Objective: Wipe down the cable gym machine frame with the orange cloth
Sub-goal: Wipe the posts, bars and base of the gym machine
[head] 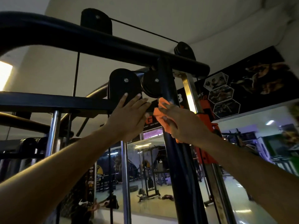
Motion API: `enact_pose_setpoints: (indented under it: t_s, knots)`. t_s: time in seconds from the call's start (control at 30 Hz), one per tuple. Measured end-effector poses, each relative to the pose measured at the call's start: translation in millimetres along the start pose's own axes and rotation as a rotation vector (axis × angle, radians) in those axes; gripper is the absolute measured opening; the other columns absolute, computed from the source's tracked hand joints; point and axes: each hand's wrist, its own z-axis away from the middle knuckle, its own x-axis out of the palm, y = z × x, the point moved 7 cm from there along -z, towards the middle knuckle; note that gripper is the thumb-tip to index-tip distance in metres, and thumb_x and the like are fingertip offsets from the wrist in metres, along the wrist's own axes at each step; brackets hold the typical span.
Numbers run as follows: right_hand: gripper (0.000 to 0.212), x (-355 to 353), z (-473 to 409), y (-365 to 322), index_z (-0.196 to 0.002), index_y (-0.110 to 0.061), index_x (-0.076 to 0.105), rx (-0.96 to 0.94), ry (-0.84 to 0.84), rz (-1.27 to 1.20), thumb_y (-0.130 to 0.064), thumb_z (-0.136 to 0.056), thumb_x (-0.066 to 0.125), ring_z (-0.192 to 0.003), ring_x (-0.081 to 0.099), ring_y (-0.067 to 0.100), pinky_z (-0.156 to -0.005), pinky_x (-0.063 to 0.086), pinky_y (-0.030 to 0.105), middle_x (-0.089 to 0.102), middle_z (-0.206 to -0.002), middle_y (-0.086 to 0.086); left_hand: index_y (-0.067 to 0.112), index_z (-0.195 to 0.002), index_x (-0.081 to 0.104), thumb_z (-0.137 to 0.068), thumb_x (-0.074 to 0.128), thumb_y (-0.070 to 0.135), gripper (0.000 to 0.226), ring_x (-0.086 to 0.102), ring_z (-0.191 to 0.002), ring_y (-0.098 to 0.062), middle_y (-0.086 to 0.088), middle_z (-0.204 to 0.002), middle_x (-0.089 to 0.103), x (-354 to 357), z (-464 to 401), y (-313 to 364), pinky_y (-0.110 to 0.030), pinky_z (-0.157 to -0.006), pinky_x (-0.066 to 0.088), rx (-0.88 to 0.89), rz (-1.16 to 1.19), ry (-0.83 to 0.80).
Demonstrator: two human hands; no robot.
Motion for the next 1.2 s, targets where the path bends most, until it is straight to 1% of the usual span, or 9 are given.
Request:
enact_pose_setpoints:
  t_s: [0.13, 0.37, 0.43, 0.5, 0.57, 0.7, 0.83, 0.97, 1.2]
  knots:
    - [0.051, -42, 0, 22, -0.165, -0.025, 0.043, 0.145, 0.165, -0.051, -0.029, -0.114, 0.050, -0.162, 0.030, 0.019, -0.132, 0.025, 0.044, 0.034, -0.175, -0.002, 0.024, -0.168, 0.028, -0.113, 0.029, 0.045, 0.058, 0.019, -0.163, -0.018, -0.002, -0.174, 0.031, -1, -16, 13, -0.044, -0.130, -0.007, 0.023, 0.164, 0.078]
    - [0.050, -55, -17, 47, -0.165, -0.019, 0.040, 0.235, 0.268, -0.104, -0.025, -0.116, 0.042, -0.162, 0.029, 0.024, -0.132, 0.029, 0.046, 0.033, -0.175, 0.007, 0.023, -0.166, 0.031, -0.114, 0.037, 0.038, 0.055, 0.020, -0.163, -0.018, -0.002, -0.174, 0.031, -6, -49, 22, -0.044, -0.130, 0.000, 0.019, 0.194, 0.115]
    - [0.054, -33, -20, 47, -0.169, -0.019, 0.033, 0.245, 0.219, -0.156, -0.027, -0.116, 0.040, -0.164, 0.025, 0.024, -0.132, 0.028, 0.052, 0.026, -0.177, 0.006, 0.022, -0.166, 0.031, -0.112, 0.033, 0.041, 0.058, 0.019, -0.163, -0.020, -0.004, -0.174, 0.031, -9, -59, 19, -0.048, -0.132, 0.003, 0.003, 0.147, 0.113]
    - [0.060, 0, -18, 40, -0.173, -0.024, 0.017, 0.258, 0.146, -0.179, -0.037, -0.117, 0.034, -0.167, 0.008, 0.024, -0.135, 0.015, 0.048, 0.008, -0.182, 0.003, 0.020, -0.166, 0.031, -0.107, 0.028, 0.044, 0.063, 0.017, -0.164, -0.022, -0.006, -0.174, 0.029, -10, -67, 16, -0.051, -0.133, 0.006, -0.034, 0.099, 0.109]
    - [0.064, 24, -18, 39, -0.174, -0.027, 0.006, 0.270, 0.198, -0.161, -0.048, -0.117, 0.026, -0.168, -0.003, 0.025, -0.135, 0.007, 0.048, -0.004, -0.182, 0.001, 0.019, -0.166, 0.031, -0.110, 0.032, 0.040, 0.060, 0.017, -0.164, -0.024, -0.007, -0.174, 0.028, -10, -77, 12, -0.052, -0.133, 0.006, -0.069, 0.059, 0.121]
    - [0.065, 23, -57, 61, -0.173, -0.025, 0.013, 0.311, 0.307, -0.210, -0.051, -0.114, 0.022, -0.167, 0.008, 0.032, -0.132, 0.020, 0.061, 0.008, -0.181, 0.006, 0.019, -0.164, 0.034, -0.112, 0.043, 0.033, 0.054, 0.020, -0.163, -0.027, -0.009, -0.173, 0.030, -13, -92, 0, -0.051, -0.131, 0.009, -0.088, -0.027, 0.139]
    - [0.071, 1, -113, 77, -0.173, -0.023, 0.011, 0.282, 0.269, -0.389, -0.042, -0.113, 0.043, -0.165, 0.012, 0.034, -0.130, 0.026, 0.058, 0.009, -0.180, 0.007, 0.018, -0.165, 0.032, -0.112, 0.049, 0.033, 0.057, 0.034, -0.156, -0.029, -0.011, -0.168, 0.040, -25, -101, -11, -0.049, -0.128, 0.022, -0.156, 0.045, 0.172]
    - [0.071, 10, -92, 70, -0.173, -0.027, 0.012, 0.180, 0.304, -0.344, -0.039, -0.112, 0.046, -0.166, 0.005, 0.031, -0.129, 0.028, 0.056, 0.001, -0.181, 0.000, 0.021, -0.166, 0.034, -0.108, 0.031, 0.052, 0.066, 0.022, -0.162, -0.024, -0.005, -0.176, 0.026, -17, -102, -15, -0.045, -0.130, 0.014, -0.148, -0.083, 0.119]
    - [0.066, 1, -121, 82, -0.173, -0.026, 0.013, 0.125, 0.264, -0.407, -0.035, -0.115, 0.043, -0.167, 0.000, 0.029, -0.133, 0.020, 0.057, -0.001, -0.182, 0.001, 0.023, -0.169, 0.026, -0.106, 0.025, 0.054, 0.070, 0.004, -0.165, -0.016, -0.002, -0.178, 0.015, -8, -104, -10, -0.038, -0.131, -0.003, -0.204, -0.122, 0.111]
